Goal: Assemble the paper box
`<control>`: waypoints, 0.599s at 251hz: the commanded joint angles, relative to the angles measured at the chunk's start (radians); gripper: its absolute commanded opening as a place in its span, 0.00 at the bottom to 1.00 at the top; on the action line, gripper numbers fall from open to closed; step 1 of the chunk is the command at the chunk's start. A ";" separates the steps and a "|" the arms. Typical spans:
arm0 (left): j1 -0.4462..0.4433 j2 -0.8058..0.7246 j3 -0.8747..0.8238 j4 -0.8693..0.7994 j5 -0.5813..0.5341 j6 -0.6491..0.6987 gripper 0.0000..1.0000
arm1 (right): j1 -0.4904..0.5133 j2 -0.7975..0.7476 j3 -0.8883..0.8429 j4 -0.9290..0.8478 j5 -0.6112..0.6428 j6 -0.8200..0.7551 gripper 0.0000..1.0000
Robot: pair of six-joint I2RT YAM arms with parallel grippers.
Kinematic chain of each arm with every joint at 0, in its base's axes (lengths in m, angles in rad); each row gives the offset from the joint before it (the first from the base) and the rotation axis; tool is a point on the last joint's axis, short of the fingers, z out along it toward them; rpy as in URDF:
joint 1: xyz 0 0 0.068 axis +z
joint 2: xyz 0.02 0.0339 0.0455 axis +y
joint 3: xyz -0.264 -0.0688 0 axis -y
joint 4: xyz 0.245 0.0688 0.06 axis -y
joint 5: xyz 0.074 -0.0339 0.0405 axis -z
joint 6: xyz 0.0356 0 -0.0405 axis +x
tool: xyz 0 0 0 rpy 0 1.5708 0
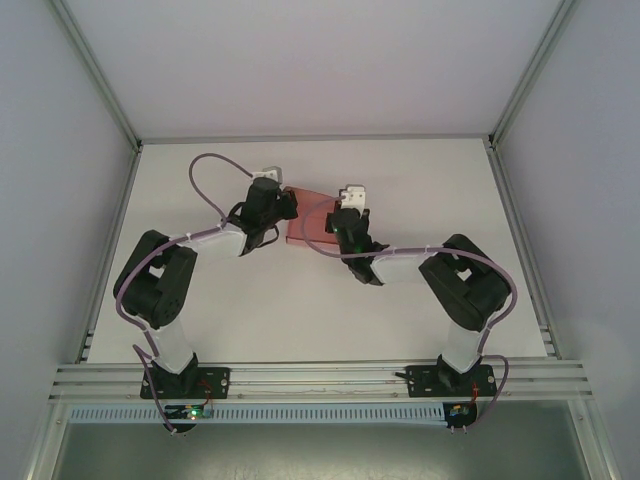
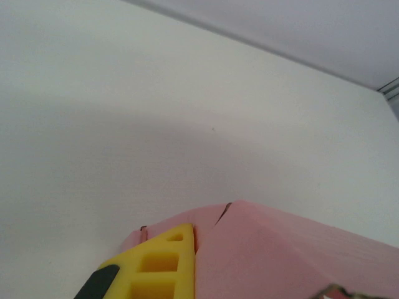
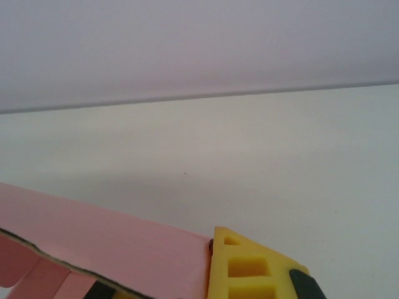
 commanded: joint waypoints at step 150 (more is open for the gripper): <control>-0.017 -0.206 -0.294 -0.069 0.052 0.068 0.22 | 0.170 0.078 -0.328 0.568 0.048 -0.290 0.00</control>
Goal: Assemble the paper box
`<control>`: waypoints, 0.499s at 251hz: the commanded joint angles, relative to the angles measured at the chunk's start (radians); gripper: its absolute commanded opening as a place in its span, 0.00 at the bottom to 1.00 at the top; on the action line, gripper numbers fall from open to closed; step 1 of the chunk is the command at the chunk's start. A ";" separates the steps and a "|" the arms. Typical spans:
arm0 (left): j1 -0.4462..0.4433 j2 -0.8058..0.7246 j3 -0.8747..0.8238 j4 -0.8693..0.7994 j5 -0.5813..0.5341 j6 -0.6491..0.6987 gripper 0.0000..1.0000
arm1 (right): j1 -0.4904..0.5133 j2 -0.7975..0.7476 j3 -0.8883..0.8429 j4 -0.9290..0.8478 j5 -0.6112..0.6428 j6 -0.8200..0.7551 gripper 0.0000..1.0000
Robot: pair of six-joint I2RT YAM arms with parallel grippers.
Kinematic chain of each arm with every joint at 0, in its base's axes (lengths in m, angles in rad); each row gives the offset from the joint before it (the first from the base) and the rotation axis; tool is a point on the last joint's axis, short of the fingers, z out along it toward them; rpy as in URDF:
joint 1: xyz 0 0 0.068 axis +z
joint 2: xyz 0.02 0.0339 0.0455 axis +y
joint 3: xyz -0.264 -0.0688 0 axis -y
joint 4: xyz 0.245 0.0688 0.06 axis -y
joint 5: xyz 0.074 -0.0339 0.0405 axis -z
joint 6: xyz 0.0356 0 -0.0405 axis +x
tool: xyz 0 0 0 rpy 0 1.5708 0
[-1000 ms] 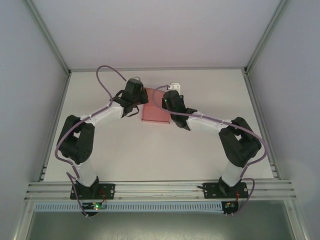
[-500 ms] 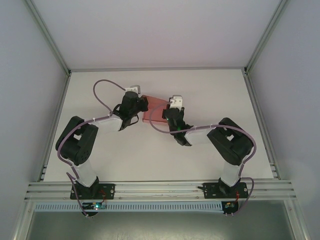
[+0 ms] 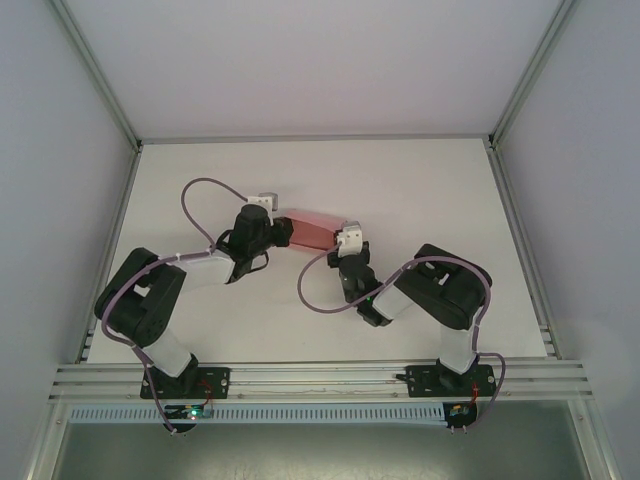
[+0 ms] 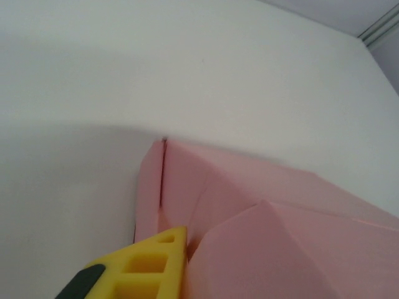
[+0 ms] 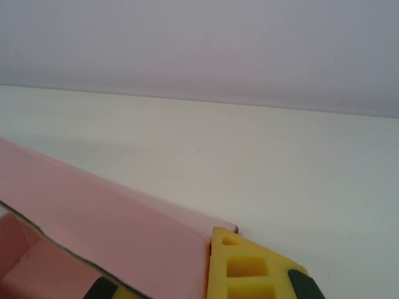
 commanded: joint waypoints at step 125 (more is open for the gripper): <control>-0.003 -0.458 0.095 -0.747 0.118 0.068 1.00 | 0.033 -0.026 0.000 -0.150 -0.050 -0.122 0.00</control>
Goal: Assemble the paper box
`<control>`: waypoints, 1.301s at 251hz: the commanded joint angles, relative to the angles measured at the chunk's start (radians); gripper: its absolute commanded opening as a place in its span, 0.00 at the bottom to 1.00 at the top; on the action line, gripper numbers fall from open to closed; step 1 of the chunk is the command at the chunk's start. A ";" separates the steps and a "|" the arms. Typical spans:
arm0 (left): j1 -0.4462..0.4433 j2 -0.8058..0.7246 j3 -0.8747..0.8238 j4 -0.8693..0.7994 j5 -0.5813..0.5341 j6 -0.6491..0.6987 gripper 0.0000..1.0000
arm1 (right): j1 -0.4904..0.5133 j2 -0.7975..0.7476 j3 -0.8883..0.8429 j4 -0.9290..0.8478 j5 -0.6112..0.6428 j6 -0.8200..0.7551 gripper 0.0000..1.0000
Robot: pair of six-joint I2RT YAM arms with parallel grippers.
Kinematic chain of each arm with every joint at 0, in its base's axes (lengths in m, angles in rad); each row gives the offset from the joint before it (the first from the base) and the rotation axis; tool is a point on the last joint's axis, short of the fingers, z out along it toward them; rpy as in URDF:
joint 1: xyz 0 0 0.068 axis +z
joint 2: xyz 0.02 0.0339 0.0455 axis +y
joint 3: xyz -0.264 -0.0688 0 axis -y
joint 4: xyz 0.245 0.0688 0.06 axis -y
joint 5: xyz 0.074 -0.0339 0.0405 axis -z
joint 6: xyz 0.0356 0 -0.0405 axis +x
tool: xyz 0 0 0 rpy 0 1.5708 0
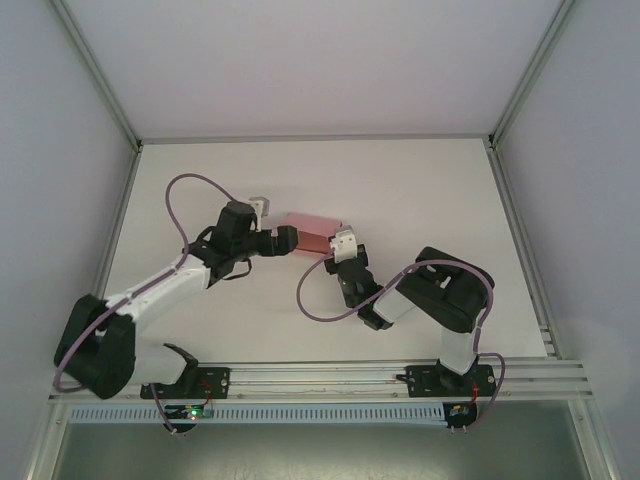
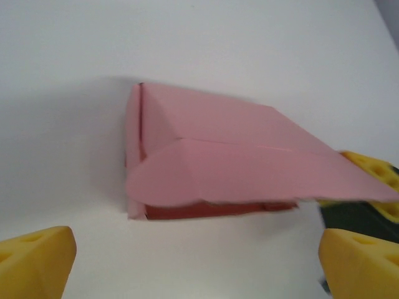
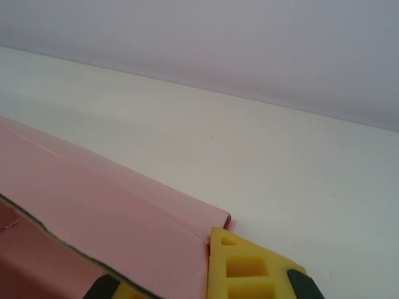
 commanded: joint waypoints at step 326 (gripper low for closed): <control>0.242 0.608 0.267 0.060 0.393 -0.120 0.46 | -0.064 -0.203 -0.090 -0.355 -0.375 -0.109 0.67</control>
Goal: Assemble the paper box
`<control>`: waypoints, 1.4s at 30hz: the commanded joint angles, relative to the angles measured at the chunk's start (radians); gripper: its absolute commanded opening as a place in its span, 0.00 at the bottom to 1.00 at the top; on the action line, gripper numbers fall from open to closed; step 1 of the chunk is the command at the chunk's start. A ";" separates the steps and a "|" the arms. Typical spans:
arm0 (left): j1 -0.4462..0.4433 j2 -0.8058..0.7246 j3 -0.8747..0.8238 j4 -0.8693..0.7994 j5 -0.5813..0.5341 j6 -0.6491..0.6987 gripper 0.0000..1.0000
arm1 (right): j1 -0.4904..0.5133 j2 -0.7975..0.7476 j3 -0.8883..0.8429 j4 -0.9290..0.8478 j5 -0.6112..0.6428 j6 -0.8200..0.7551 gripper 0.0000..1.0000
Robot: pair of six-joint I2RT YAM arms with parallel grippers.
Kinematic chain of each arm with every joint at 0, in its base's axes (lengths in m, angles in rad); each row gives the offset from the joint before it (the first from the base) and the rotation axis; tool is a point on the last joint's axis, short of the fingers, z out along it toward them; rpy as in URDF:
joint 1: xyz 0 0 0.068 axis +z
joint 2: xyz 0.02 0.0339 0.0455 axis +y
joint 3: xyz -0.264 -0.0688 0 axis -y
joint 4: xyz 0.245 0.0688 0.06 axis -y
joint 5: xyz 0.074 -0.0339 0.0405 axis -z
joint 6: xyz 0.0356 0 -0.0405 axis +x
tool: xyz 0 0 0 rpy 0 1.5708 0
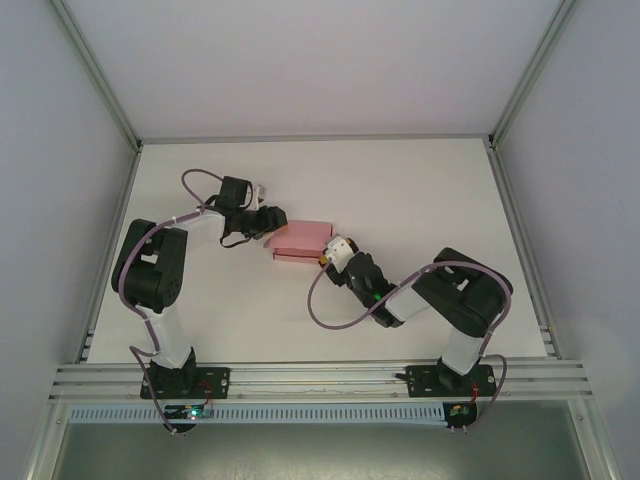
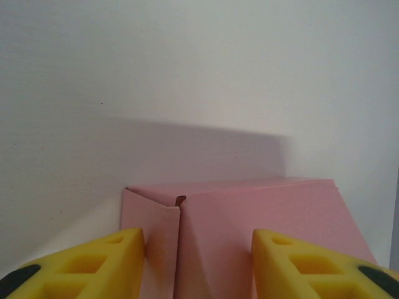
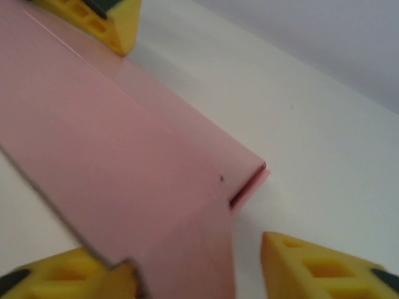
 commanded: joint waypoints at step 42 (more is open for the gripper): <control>-0.055 -0.034 -0.109 -0.015 -0.079 0.056 0.40 | -0.206 -0.108 0.435 -0.989 -0.368 0.799 0.98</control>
